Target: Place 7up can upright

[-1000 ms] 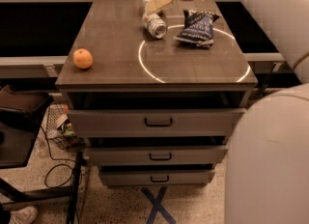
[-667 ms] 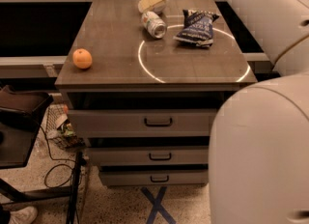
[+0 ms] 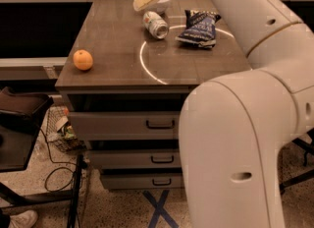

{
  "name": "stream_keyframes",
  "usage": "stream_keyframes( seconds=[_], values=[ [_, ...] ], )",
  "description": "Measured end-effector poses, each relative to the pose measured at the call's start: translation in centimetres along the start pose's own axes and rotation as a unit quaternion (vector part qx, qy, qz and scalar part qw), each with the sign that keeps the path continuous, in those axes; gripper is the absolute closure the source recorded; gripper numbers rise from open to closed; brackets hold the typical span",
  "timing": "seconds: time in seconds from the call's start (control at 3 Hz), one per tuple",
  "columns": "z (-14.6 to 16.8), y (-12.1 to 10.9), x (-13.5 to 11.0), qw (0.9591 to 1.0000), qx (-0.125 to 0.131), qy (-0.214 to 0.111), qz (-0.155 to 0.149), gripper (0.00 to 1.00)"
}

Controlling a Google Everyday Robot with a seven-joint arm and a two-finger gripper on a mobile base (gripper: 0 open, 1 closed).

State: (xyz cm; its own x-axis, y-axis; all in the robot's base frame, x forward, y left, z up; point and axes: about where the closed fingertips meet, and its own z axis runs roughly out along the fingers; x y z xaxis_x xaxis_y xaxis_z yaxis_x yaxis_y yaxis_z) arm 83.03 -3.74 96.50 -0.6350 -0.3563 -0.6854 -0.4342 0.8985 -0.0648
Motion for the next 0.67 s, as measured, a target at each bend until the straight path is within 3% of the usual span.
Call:
stream_keyframes(
  seconds=[0.67],
  values=[
    [4.0, 1.4, -0.8, 0.9993, 0.023, 0.026, 0.016, 0.00]
  ],
)
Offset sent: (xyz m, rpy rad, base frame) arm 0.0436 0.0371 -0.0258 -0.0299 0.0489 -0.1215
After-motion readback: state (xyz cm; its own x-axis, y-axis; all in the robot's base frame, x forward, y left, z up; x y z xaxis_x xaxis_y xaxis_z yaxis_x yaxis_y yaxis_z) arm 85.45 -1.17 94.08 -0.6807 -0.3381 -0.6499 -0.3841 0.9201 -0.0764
